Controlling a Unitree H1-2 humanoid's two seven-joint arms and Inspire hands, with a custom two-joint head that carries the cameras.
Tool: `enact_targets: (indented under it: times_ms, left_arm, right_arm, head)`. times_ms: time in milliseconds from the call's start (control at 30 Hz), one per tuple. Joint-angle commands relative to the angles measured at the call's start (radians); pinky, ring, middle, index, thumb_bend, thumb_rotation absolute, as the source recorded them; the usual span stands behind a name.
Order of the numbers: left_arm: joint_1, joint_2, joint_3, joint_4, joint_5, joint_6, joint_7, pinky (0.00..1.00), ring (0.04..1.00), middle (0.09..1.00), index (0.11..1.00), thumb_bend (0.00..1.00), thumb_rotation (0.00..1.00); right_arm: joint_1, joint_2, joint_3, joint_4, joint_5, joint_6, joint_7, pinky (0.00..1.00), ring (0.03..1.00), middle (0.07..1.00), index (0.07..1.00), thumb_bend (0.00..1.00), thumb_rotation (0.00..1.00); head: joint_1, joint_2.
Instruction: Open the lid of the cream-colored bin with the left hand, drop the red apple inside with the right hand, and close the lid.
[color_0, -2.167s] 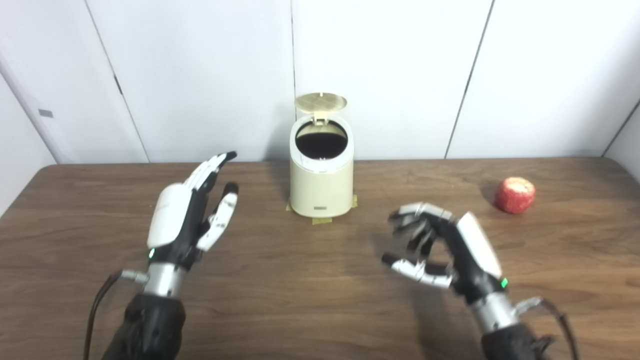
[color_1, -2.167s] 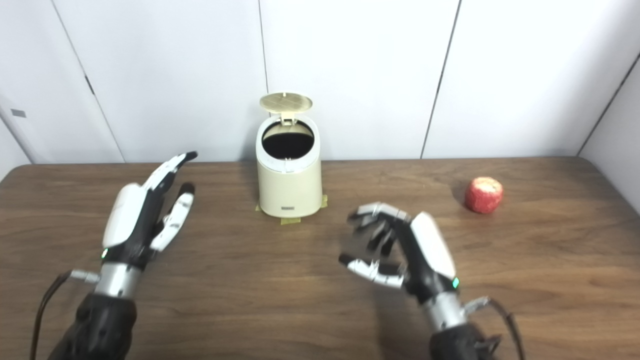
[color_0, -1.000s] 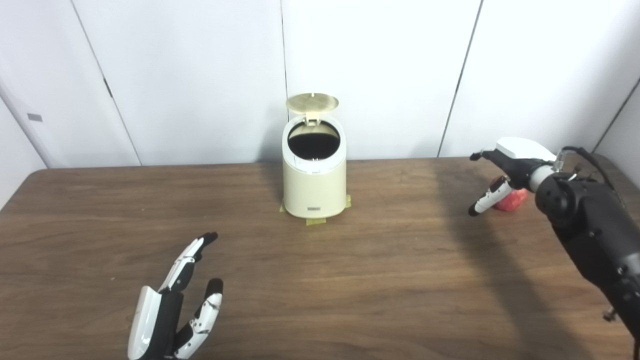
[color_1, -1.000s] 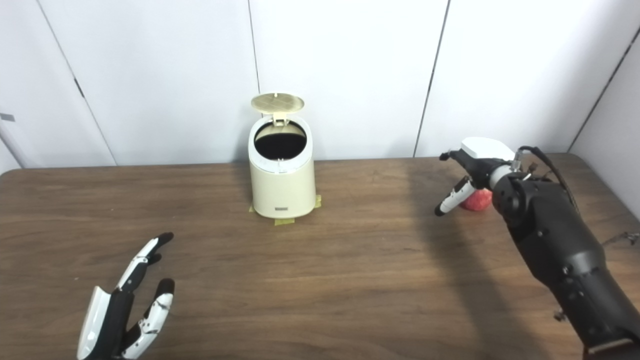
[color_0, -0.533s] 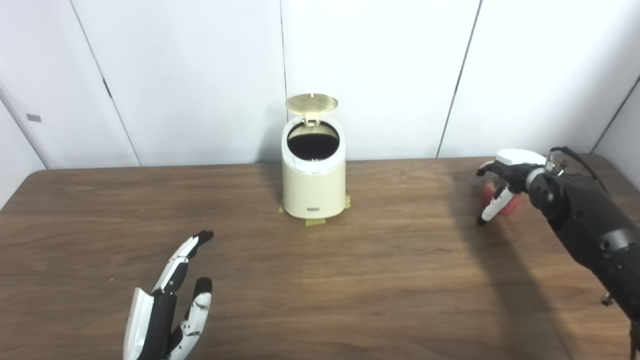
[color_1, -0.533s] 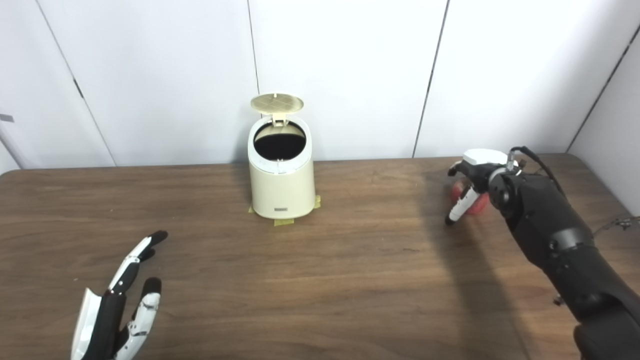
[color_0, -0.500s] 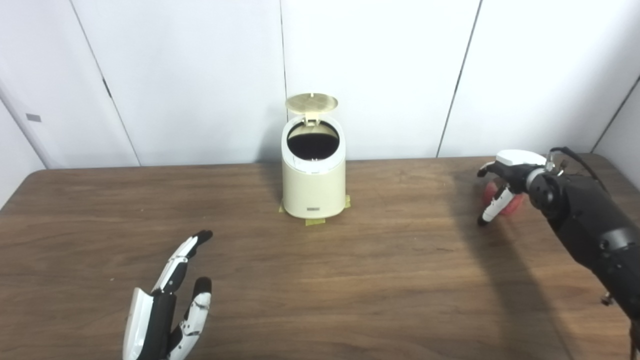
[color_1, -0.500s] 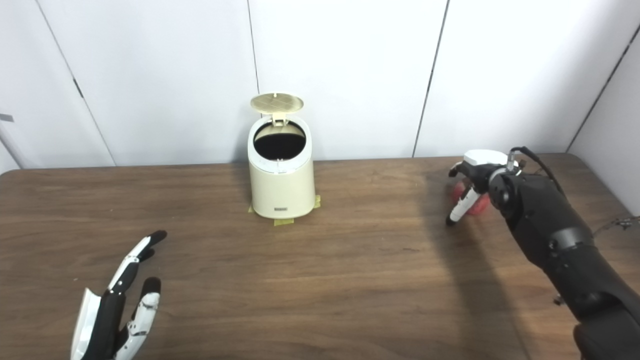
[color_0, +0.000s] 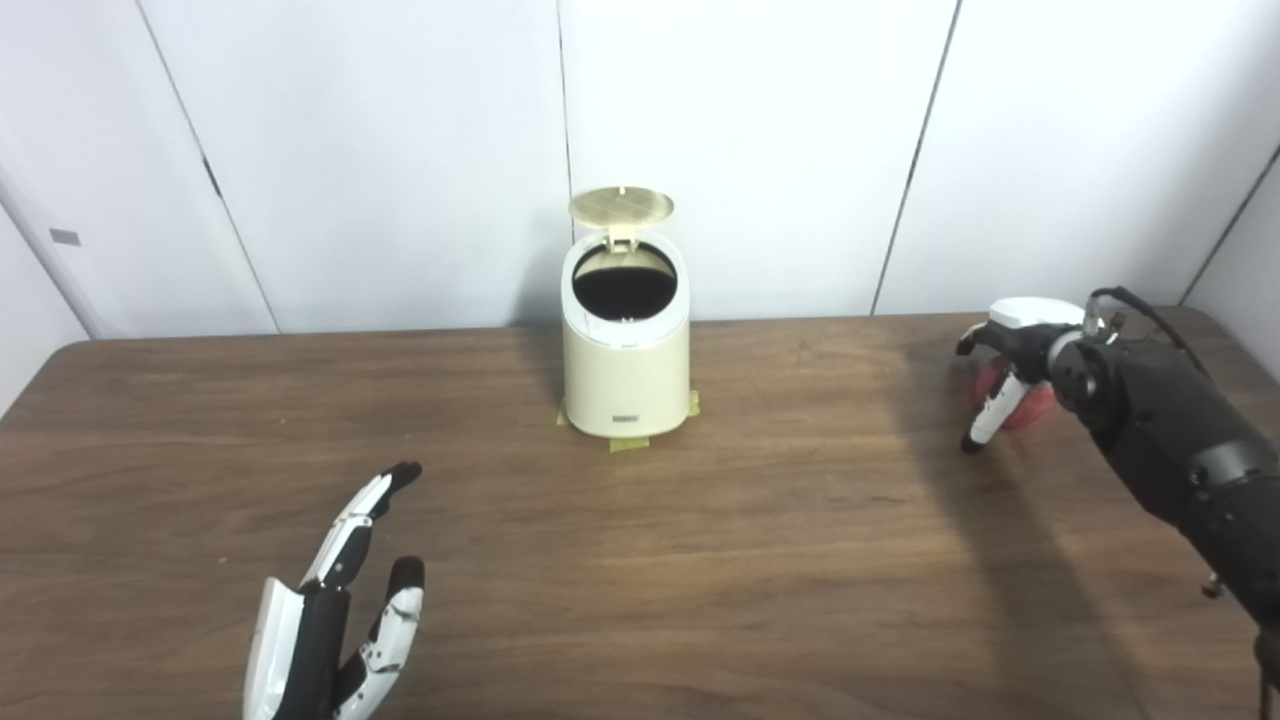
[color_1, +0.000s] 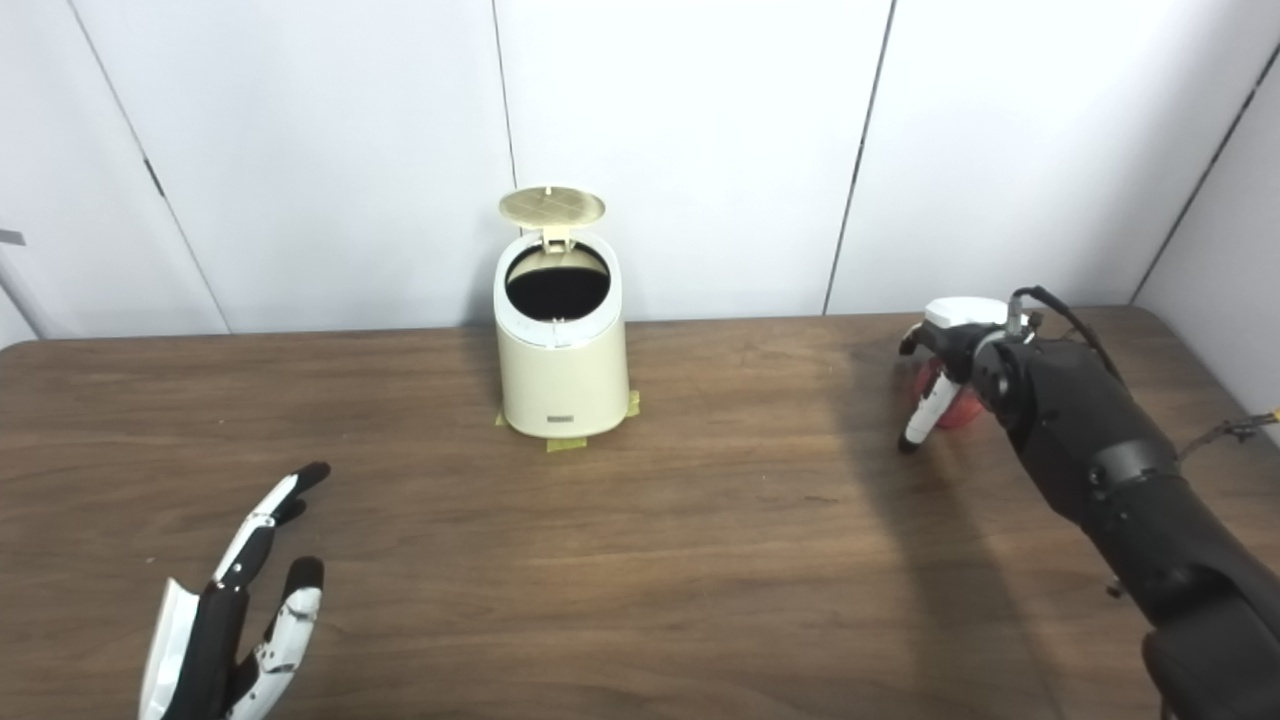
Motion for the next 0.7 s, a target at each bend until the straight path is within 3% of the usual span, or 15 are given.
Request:
enact_targets:
  times_ms: [0,100,200,300,333,367,433,467,533,667]
  left_arm:
    - [-0.010,-0.025,0.006,-0.010,-0.003,-0.025,0.016,0.86,0.914,0.913,0.892,0.22,0.79]
    - [-0.009,-0.026,0.006,-0.015,-0.002,-0.020,0.015,0.86,0.914,0.912,0.891,0.22,0.79]
    - [-0.009,-0.027,0.005,-0.016,-0.004,-0.023,0.014,0.86,0.915,0.911,0.890,0.22,0.78]
    - [-0.010,-0.027,0.005,-0.015,-0.003,-0.026,0.015,0.86,0.916,0.912,0.892,0.21,0.76]
    - [-0.009,-0.028,0.005,-0.017,0.000,-0.024,0.016,0.86,0.916,0.912,0.891,0.21,0.76]
    - [-0.008,-0.028,0.005,-0.017,0.001,-0.023,0.016,0.86,0.915,0.911,0.891,0.21,0.76]
    - [-0.008,-0.028,0.005,-0.016,0.002,-0.025,0.017,0.86,0.913,0.911,0.890,0.21,0.76]
    - [-0.008,-0.028,0.006,-0.015,0.002,-0.026,0.017,0.86,0.913,0.911,0.889,0.21,0.76]
    - [-0.009,-0.028,0.005,-0.016,0.013,-0.025,0.018,0.86,0.916,0.912,0.888,0.21,0.75]
    - [-0.010,-0.028,0.003,-0.018,0.033,-0.021,0.017,0.86,0.917,0.913,0.892,0.20,0.73]
  right_arm:
    - [-0.045,-0.041,-0.006,0.001,-0.002,0.009,-0.019,0.57,0.776,0.861,0.819,0.91,0.21]
    - [-0.050,-0.047,0.008,0.001,-0.008,0.004,-0.001,0.52,0.702,0.829,0.804,0.91,0.19]
    - [-0.056,-0.058,0.042,-0.002,-0.037,-0.002,0.008,0.56,0.743,0.819,0.758,0.90,0.18]
    - [-0.049,-0.065,0.059,-0.010,-0.054,-0.002,-0.027,0.55,0.720,0.787,0.696,0.88,0.13]
    - [-0.043,-0.064,0.055,-0.016,-0.056,0.003,-0.056,0.47,0.631,0.709,0.656,0.86,0.10]
    - [-0.032,-0.059,0.044,-0.014,-0.058,0.001,-0.121,0.36,0.483,0.597,0.575,0.70,0.05]
    - [-0.011,-0.050,0.014,-0.015,-0.046,-0.017,-0.230,0.24,0.327,0.500,0.504,0.57,0.01]
    - [-0.005,-0.047,0.004,-0.016,-0.036,-0.027,-0.257,0.25,0.339,0.452,0.510,0.55,0.00]
    - [0.001,-0.046,-0.008,-0.017,-0.021,-0.048,-0.286,0.33,0.387,0.469,0.526,0.52,0.00]
    - [0.007,-0.042,-0.026,-0.020,-0.009,-0.063,-0.326,0.37,0.411,0.499,0.505,0.52,0.00]
  head:
    - [-0.002,0.001]
    - [-0.001,0.001]
    - [0.000,0.003]
    - [-0.002,0.004]
    - [-0.002,0.003]
    - [-0.002,0.003]
    - [-0.002,0.004]
    - [-0.005,0.004]
    - [-0.004,0.005]
    - [-0.007,0.005]
